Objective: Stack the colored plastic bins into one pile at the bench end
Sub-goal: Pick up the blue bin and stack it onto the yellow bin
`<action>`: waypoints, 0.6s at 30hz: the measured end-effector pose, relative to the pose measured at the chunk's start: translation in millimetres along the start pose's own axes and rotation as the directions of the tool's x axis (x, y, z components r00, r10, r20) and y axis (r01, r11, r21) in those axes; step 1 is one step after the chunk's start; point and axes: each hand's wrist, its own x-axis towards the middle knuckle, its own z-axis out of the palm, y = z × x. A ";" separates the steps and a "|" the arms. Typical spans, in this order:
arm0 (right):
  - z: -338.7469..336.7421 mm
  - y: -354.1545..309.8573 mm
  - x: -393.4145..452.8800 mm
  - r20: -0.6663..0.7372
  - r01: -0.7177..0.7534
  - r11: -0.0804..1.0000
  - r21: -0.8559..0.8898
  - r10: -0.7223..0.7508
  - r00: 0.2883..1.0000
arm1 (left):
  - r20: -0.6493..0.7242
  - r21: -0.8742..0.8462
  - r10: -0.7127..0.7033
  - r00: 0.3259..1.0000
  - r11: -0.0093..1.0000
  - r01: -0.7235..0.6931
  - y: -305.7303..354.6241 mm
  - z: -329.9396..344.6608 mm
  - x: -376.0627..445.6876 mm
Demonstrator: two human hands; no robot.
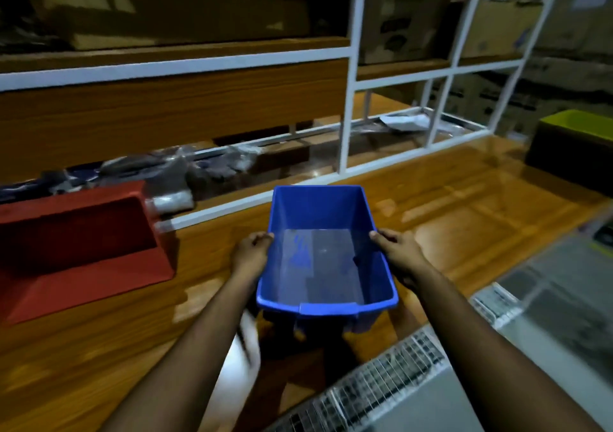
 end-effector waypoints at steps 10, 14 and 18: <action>-251.4 24.8 -73.2 -0.226 -0.080 0.953 0.291 0.150 0.963 | 0.405 -0.104 -0.053 0.913 0.989 0.104 80.1 218.3 -89.6; -359.2 30.6 -108.8 -0.315 -0.031 0.953 0.303 0.131 0.940 | 0.548 -0.071 -0.088 0.832 0.986 0.151 101.2 326.5 -129.6; -457.9 39.1 -143.0 -0.395 0.024 0.948 0.319 0.110 0.912 | 0.647 -0.067 -0.111 0.755 0.977 0.201 126.4 430.8 -176.1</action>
